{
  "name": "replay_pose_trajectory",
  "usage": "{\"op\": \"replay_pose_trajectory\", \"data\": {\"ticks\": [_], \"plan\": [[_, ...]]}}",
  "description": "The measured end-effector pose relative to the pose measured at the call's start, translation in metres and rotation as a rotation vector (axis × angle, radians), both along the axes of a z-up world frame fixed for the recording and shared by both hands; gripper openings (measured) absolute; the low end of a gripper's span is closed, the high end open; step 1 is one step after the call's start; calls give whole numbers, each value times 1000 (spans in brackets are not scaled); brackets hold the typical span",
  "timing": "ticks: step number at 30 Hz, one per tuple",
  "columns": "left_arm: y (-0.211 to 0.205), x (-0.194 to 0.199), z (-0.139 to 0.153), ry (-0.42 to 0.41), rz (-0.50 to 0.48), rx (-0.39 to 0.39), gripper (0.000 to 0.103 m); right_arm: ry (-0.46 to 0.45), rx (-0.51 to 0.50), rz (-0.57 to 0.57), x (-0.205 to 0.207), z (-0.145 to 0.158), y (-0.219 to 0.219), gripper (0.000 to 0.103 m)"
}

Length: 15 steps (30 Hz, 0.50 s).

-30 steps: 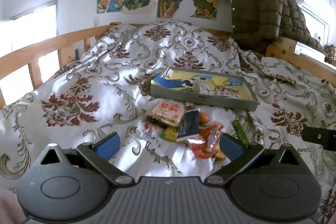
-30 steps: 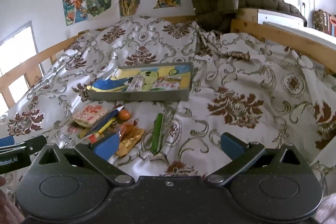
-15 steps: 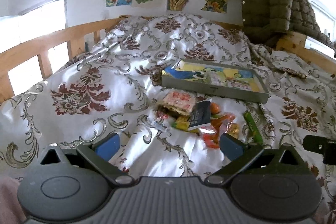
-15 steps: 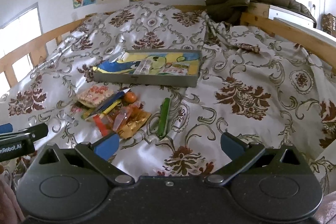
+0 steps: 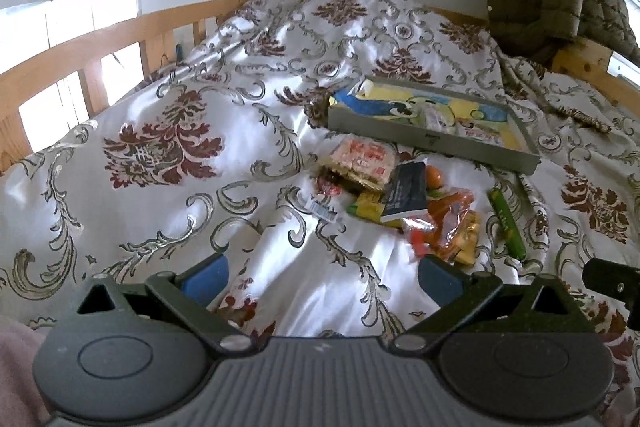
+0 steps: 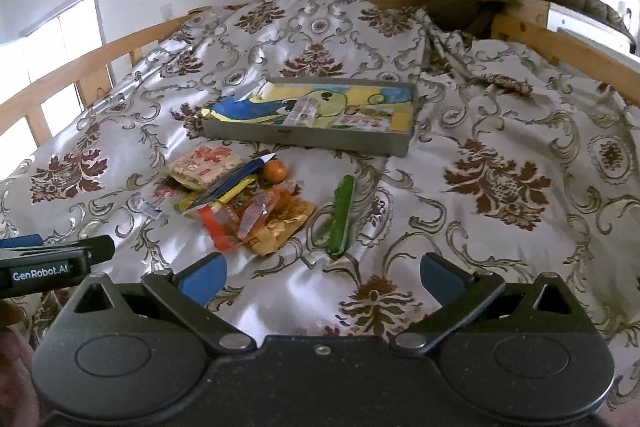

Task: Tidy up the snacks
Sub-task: 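Close the right tool on the green stick snack while the left tool reaches the orange bag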

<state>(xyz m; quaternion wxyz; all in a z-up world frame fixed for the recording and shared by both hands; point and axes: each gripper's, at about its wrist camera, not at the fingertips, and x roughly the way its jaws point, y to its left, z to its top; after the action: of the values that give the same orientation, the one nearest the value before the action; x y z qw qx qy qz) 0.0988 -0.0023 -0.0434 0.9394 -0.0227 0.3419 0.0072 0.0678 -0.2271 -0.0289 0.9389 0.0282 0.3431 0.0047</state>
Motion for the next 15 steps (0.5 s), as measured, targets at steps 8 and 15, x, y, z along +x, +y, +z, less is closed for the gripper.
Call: {"op": "replay_pose_trajectory", "data": {"ticks": [8,15], "plan": [[0,14,-4,19,-11,-31,103,26,9,9,16,-7,0,102],[-12,39,0,-5,-125,-5,103,25,-27,12,38,-8,-10,102]]}}
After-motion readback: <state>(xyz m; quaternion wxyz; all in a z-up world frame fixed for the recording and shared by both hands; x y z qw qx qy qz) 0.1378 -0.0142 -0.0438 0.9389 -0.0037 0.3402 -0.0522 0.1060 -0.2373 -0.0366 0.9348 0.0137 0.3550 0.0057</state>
